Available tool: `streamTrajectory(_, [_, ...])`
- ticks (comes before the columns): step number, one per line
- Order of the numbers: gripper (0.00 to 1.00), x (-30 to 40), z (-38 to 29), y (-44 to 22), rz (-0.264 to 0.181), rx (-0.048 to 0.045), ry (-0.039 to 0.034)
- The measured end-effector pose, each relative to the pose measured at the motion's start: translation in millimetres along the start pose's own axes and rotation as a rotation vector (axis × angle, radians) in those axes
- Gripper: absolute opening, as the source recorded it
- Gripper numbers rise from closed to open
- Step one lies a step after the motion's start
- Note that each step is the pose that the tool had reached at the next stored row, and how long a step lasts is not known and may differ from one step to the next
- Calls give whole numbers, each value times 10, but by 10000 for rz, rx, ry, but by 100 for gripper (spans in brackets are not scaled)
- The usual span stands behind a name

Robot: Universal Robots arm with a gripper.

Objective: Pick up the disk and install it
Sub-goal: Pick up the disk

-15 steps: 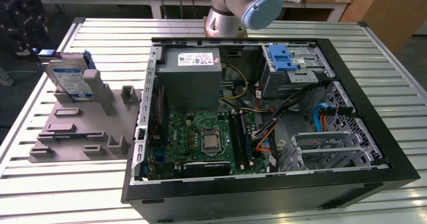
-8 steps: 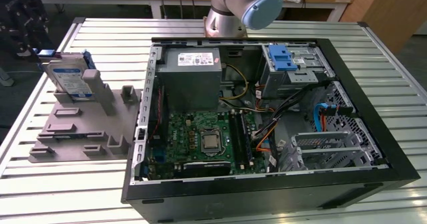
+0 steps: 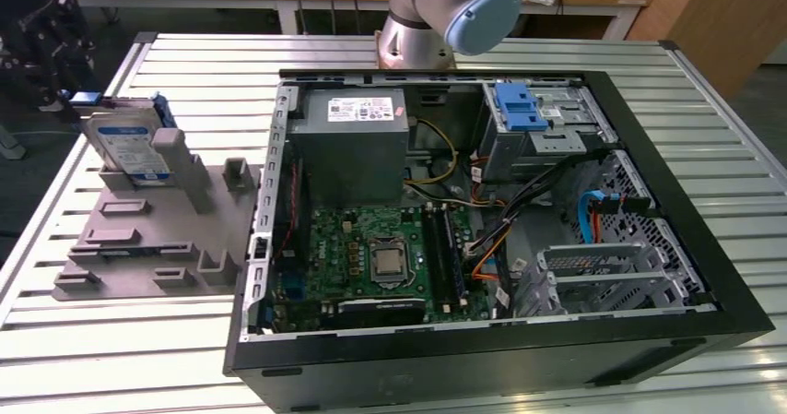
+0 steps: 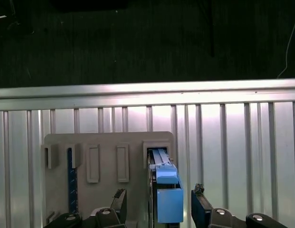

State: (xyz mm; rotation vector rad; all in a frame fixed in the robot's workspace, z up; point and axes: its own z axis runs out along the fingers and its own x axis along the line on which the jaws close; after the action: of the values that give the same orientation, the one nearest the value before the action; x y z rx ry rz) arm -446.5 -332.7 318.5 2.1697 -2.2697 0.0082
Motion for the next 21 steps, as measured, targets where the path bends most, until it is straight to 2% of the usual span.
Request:
streamTrajectory(6, [63,-41,79,2,1,-1,-9])
streamTrajectory(7, [56,-47,89,2,1,-2,-9])
streamTrajectory(21, [56,-64,238,3,0,-10,-12])
